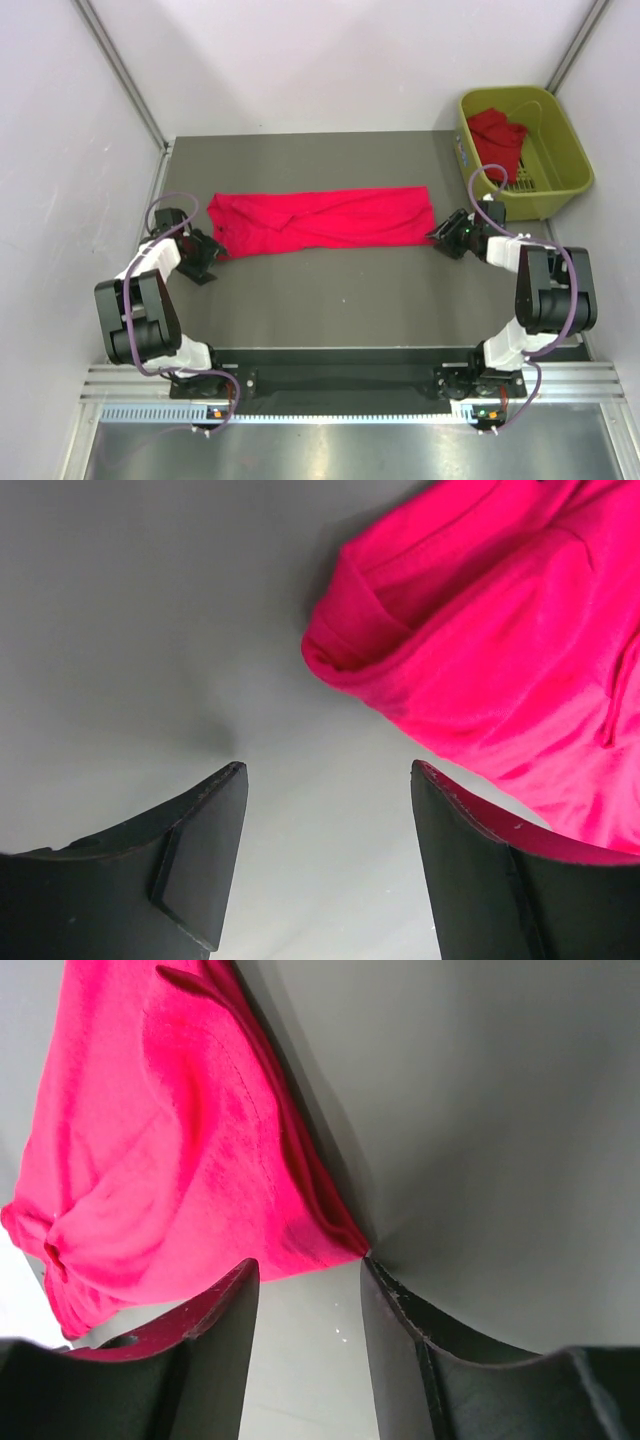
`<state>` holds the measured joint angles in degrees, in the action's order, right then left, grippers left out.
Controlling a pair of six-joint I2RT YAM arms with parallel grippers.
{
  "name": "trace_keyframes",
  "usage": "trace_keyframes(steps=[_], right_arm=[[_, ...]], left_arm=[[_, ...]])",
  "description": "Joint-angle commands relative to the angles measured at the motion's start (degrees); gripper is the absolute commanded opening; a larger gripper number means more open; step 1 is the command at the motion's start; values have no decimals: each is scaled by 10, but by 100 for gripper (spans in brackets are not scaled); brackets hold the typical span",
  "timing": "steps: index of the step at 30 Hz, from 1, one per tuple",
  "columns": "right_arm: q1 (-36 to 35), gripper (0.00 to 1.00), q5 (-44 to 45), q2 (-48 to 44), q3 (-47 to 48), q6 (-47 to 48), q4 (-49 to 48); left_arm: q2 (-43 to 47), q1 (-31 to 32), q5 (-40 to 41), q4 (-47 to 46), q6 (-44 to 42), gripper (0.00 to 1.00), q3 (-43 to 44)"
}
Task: Fold and stack the t-shirts
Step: Fold the tshirt
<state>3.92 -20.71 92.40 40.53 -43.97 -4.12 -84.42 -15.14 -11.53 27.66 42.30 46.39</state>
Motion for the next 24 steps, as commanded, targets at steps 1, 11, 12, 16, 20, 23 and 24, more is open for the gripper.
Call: trace_keyframes(steps=[1,11,12,16,20,23,24], right_arm=[[6,45,18,18,8,-23,-12],[6,26,20,37,12,-21,-16],[6,21,22,38,14,-17,-13],[6,0,50,38,32,11,39],[7,0,91,14,48,55,108],[8,0,113,-5,59,93,152],[8,0,123,-15,61,107,162]], left_arm=[[-16,-5,4,-39,-8,71,27],[-80,-7,19,-52,-18,43,71],[-86,-8,22,-52,-21,39,75],[-107,-9,41,-32,-38,4,100],[-119,-9,64,-16,-52,0,112],[-109,-11,90,-9,-54,0,107],[-102,-11,105,-2,-54,0,107]])
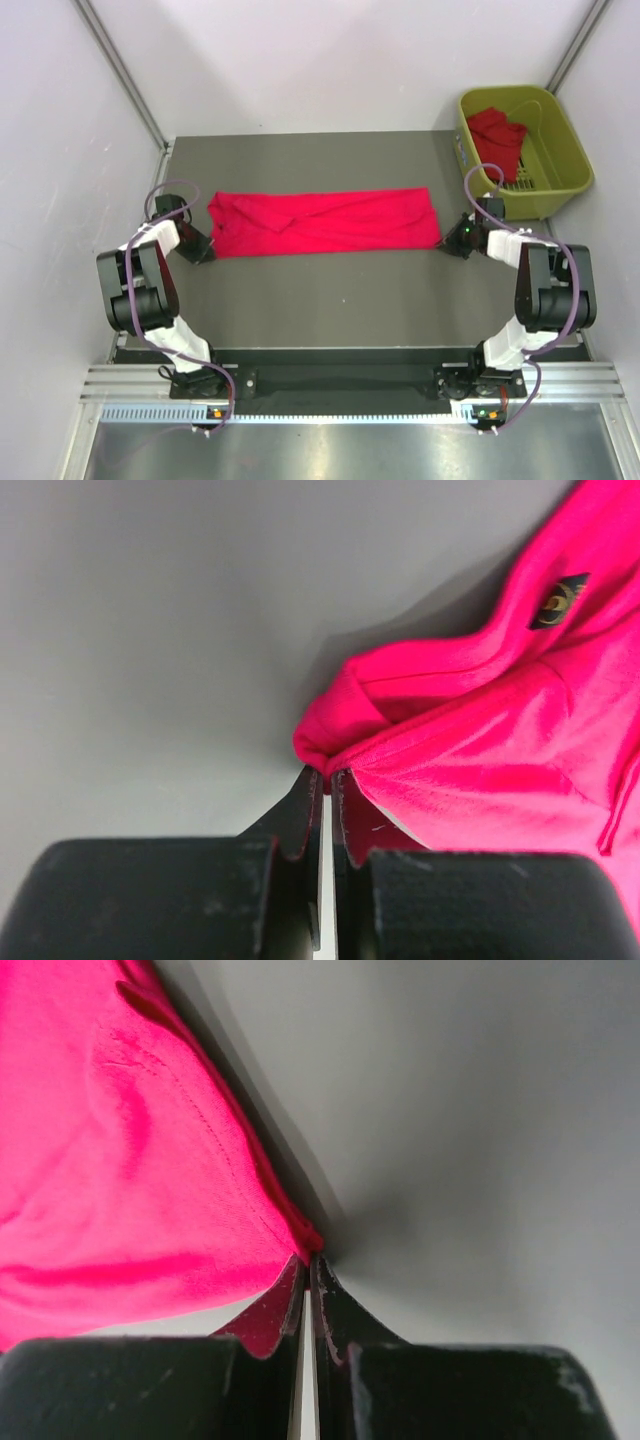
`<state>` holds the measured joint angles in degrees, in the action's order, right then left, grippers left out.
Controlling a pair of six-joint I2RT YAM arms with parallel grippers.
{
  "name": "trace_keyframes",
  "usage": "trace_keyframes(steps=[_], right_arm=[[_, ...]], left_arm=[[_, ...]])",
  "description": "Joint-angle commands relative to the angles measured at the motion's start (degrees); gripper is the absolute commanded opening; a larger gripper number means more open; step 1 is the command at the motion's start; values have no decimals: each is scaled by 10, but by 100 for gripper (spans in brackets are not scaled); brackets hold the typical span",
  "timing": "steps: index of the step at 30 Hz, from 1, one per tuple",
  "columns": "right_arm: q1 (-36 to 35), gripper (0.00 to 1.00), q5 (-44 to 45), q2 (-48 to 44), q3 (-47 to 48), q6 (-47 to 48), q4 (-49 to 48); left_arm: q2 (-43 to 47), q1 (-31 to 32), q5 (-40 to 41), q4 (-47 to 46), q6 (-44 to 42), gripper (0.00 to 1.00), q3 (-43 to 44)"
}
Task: Fold and stack the t-shirts
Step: Fold the tshirt
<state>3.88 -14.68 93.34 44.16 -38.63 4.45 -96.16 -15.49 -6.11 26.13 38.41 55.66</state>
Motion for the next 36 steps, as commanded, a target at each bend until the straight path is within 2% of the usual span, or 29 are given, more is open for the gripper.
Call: trace_keyframes(steps=[1,9,12,16,17,18,20,21,23,26,27,31,36], right_arm=[[8,0,67,-30,27,60,83],[9,0,58,-52,34,79,137],[8,0,61,-63,33,89,149],[7,0,58,-84,19,99,166],[7,0,54,-88,15,102,166],[6,0,52,-95,9,106,166],[6,7,47,-97,9,118,176],[6,19,49,-97,12,132,184],[6,28,53,-98,21,145,207],[6,41,65,-121,33,162,236],[6,45,66,-127,37,168,244],[5,48,67,-149,58,179,268],[-5,52,38,-138,80,188,248]], left_arm=[[19,-9,56,28,-14,0,10],[60,-13,81,56,26,0,-38],[82,-15,98,76,40,6,-41],[119,-24,159,126,70,21,-36],[134,-24,173,132,75,33,-37],[140,-25,177,140,82,36,-38],[149,-24,182,153,86,46,-33],[152,-24,182,170,89,47,-24],[159,-25,182,186,93,49,-15],[168,-24,95,155,22,45,-6],[168,-22,4,140,7,36,-3],[172,22,-71,83,0,38,2],[121,86,-151,-2,-9,42,3]])
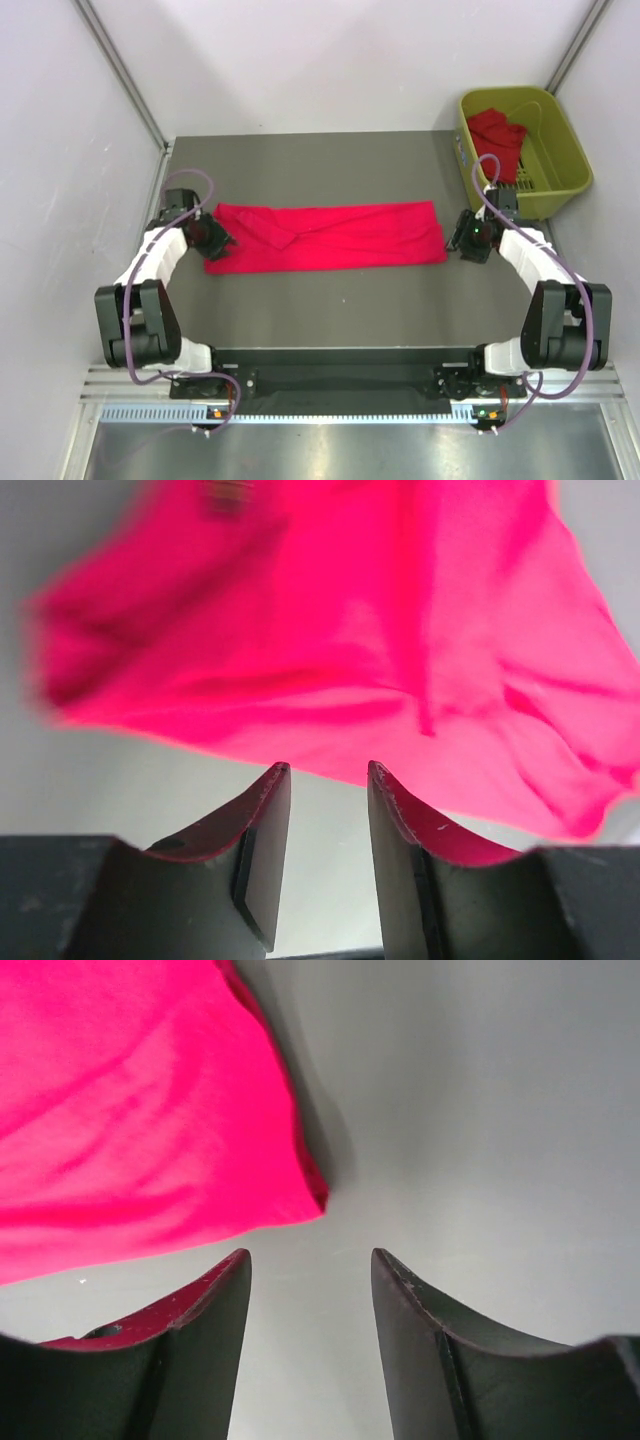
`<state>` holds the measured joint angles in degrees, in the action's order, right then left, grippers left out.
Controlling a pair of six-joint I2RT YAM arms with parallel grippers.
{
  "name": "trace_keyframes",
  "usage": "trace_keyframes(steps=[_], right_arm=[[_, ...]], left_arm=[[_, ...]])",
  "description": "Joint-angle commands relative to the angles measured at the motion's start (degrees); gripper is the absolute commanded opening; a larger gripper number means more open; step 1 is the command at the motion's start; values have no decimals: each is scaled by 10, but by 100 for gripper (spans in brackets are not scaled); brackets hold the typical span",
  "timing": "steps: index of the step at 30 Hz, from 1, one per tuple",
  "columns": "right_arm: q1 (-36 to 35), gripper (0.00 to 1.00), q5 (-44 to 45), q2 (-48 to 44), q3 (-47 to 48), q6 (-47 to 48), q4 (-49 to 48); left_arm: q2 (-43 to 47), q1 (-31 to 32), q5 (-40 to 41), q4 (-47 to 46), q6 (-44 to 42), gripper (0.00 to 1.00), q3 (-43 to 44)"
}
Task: Fold and stack the t-shirts
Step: Fold the tshirt
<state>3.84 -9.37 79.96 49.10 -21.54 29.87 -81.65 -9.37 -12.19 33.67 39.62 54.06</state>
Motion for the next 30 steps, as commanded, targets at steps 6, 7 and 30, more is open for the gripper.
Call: trace_keyframes(steps=[6,7,30], right_arm=[[-53,50,-19,68,103,4,-10],[-59,50,-20,78,114,6,-10],[-139,48,-55,191,223,11,17]], left_arm=[[-111,35,-99,-80,-40,40,50],[-123,35,-95,-77,-45,40,57],[-238,37,16,40,-262,35,215]])
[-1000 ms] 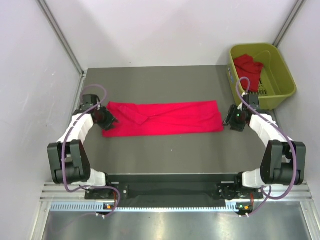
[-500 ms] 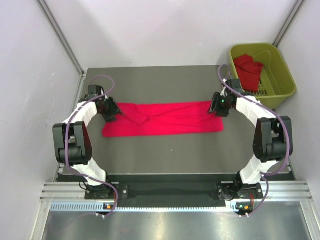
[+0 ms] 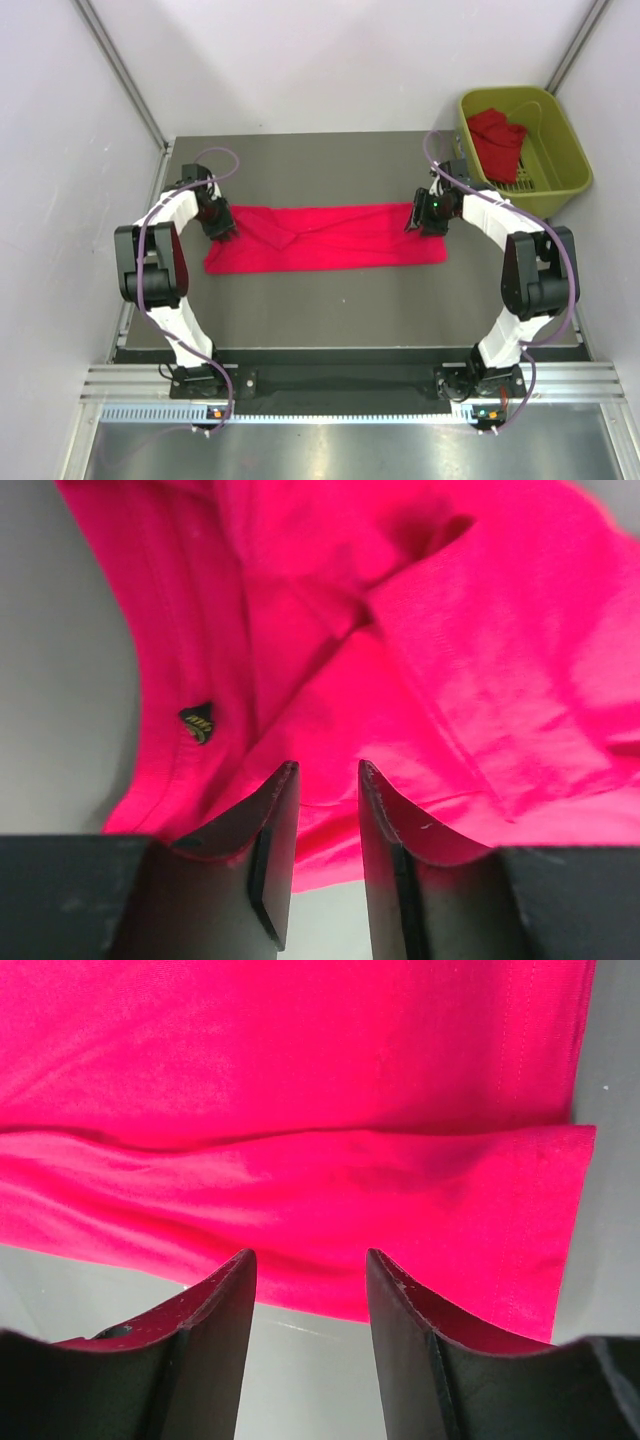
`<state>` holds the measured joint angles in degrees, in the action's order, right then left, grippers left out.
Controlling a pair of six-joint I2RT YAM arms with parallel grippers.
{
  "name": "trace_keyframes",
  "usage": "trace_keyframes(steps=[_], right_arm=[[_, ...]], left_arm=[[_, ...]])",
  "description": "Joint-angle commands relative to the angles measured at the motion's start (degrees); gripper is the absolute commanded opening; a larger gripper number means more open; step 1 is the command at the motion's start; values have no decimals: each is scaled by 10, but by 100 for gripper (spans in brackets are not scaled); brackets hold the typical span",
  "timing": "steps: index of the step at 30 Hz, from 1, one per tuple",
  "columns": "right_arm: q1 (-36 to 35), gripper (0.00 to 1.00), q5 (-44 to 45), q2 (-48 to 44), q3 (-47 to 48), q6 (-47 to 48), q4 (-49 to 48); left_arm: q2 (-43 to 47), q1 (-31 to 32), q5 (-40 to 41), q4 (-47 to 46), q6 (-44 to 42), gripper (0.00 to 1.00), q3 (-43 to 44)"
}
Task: Fold and stack the t-shirts
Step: Fold the tshirt
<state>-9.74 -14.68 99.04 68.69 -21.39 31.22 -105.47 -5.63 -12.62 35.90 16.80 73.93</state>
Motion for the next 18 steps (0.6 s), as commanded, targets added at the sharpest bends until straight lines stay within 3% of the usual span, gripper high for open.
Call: trace_keyframes(steps=[1,8,13,18], right_arm=[[-4,48,-3,4,29,9,4],[-4,48,-8,10,31,11,4],[0,48,-11,12,22,15,4],[2,48,-11,13,14,18,4]], left_arm=[[-7,-2,25,16,-40,36,18],[-14,0,30,-7,-40,36,20],[-34,1,24,-12,-37,45,31],[-47,1,23,-21,-30,45,36]])
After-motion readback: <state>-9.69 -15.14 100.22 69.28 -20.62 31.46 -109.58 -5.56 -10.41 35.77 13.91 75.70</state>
